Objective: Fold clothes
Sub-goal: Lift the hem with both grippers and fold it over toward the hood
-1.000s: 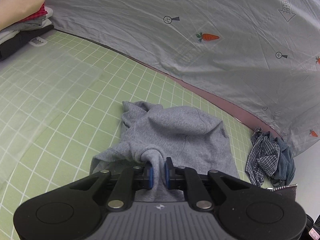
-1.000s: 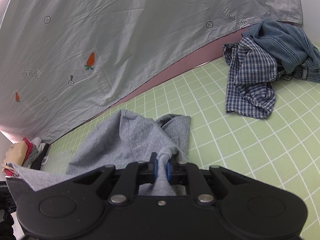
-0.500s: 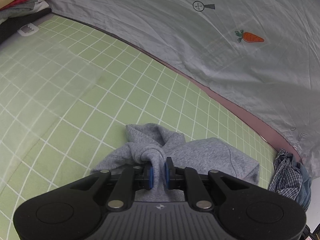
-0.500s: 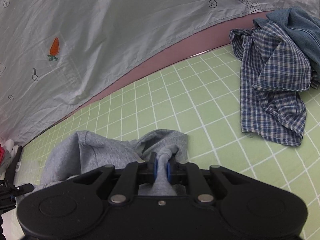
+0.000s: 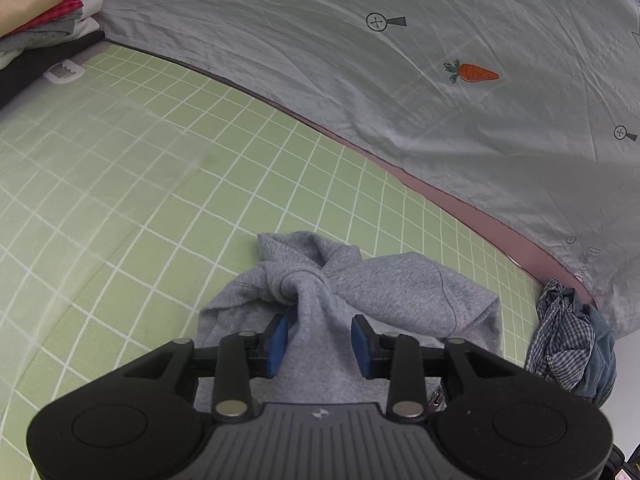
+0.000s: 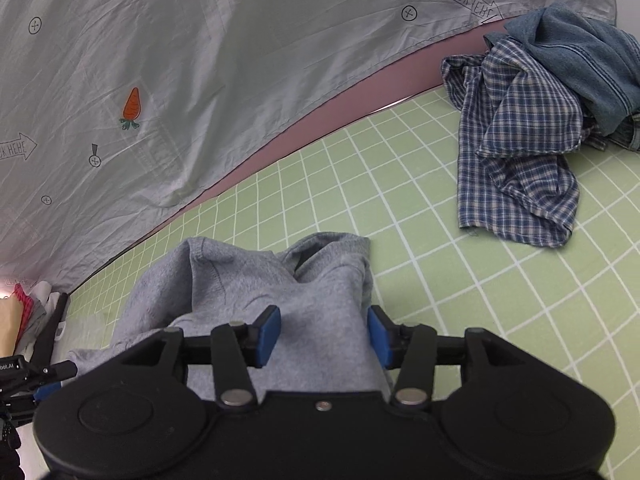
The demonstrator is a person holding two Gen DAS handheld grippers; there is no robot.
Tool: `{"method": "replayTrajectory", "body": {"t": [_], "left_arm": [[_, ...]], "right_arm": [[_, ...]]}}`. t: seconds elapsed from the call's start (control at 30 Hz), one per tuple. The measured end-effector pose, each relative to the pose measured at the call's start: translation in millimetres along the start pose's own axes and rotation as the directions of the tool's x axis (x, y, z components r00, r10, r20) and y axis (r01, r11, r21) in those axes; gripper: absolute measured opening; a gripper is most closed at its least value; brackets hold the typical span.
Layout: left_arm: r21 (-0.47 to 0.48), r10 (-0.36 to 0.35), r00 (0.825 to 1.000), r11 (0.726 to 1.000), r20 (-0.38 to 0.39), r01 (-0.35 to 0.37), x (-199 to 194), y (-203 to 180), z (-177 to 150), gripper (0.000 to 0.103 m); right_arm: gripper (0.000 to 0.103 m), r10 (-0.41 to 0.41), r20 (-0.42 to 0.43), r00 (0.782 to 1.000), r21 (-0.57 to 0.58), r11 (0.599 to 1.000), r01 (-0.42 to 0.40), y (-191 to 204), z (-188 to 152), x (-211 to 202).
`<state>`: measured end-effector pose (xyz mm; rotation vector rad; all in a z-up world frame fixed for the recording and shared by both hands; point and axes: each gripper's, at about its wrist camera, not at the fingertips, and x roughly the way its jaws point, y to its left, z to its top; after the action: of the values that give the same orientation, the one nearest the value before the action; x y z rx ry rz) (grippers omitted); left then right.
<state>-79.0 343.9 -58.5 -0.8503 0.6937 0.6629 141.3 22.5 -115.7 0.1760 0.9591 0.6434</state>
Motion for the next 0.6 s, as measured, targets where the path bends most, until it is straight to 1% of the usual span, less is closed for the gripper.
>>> {"method": "replayTrajectory", "body": {"t": [0.1, 0.13, 0.17, 0.2, 0.23, 0.27, 0.3, 0.33, 0.43, 0.53, 0.57, 0.6], "left_arm": [[-0.014, -0.009, 1.000, 1.000, -0.022, 0.008, -0.6, 6.2, -7.7, 0.037], [-0.017, -0.010, 0.999, 1.000, -0.032, 0.009, 0.3, 8.1, -9.9, 0.034], [-0.020, -0.011, 0.999, 1.000, -0.040, 0.011, 1.1, 9.9, -12.0, 0.034], [-0.016, -0.021, 0.999, 1.000, -0.036, 0.020, 1.0, 9.6, -12.6, 0.031], [-0.012, -0.030, 0.999, 0.999, -0.032, 0.030, 1.0, 9.3, -13.1, 0.018], [-0.004, -0.041, 0.999, 0.999, -0.034, 0.041, 1.3, 7.9, -12.2, 0.008], [-0.001, -0.052, 0.998, 0.999, -0.030, 0.052, 1.2, 6.5, -10.4, 0.009], [0.003, -0.062, 0.998, 0.998, -0.027, 0.063, 1.1, 5.2, -8.7, 0.007], [0.000, -0.095, 0.995, 0.996, -0.011, 0.095, 1.2, 3.5, 3.0, 0.006], [-0.013, -0.138, 0.990, 0.990, 0.010, 0.139, 2.6, 2.6, 20.3, 0.005], [-0.018, -0.143, 0.989, 0.990, 0.029, 0.143, 3.1, 2.8, 29.3, 0.005], [-0.043, -0.145, 0.988, 0.988, 0.052, 0.147, 5.3, 3.5, 39.7, 0.005]], "right_arm": [[0.049, 0.007, -0.019, 1.000, -0.001, 1.000, -0.007, -0.8, -10.5, -3.5], [0.048, 0.010, -0.025, 1.000, -0.002, 1.000, -0.010, -0.8, -13.6, -3.9], [0.040, 0.011, -0.026, 1.000, -0.006, 1.000, -0.011, -0.2, -14.8, -4.4], [0.035, 0.012, -0.027, 1.000, -0.010, 1.000, -0.013, 0.5, -15.7, -4.9], [0.022, 0.015, -0.023, 1.000, -0.017, 1.000, -0.016, 1.4, -14.7, -5.9], [0.010, 0.018, -0.018, 1.000, -0.025, 1.000, -0.019, 2.3, -13.4, -7.0], [0.007, 0.030, -0.011, 0.999, -0.028, 0.999, -0.030, 2.6, -10.8, -7.7], [0.006, 0.042, -0.004, 0.999, -0.030, 0.999, -0.042, 2.9, -8.0, -8.3], [0.004, 0.067, 0.022, 0.997, -0.031, 0.997, -0.067, 5.0, 6.0, -7.8], [0.004, 0.099, 0.058, 0.993, 0.012, 0.995, -0.100, 4.1, 29.2, -1.9], [0.004, 0.110, 0.072, 0.991, 0.033, 0.993, -0.112, 3.2, 38.4, 0.9], [0.004, 0.120, 0.091, 0.989, 0.072, 0.989, -0.127, 1.3, 48.0, 5.3]]}}
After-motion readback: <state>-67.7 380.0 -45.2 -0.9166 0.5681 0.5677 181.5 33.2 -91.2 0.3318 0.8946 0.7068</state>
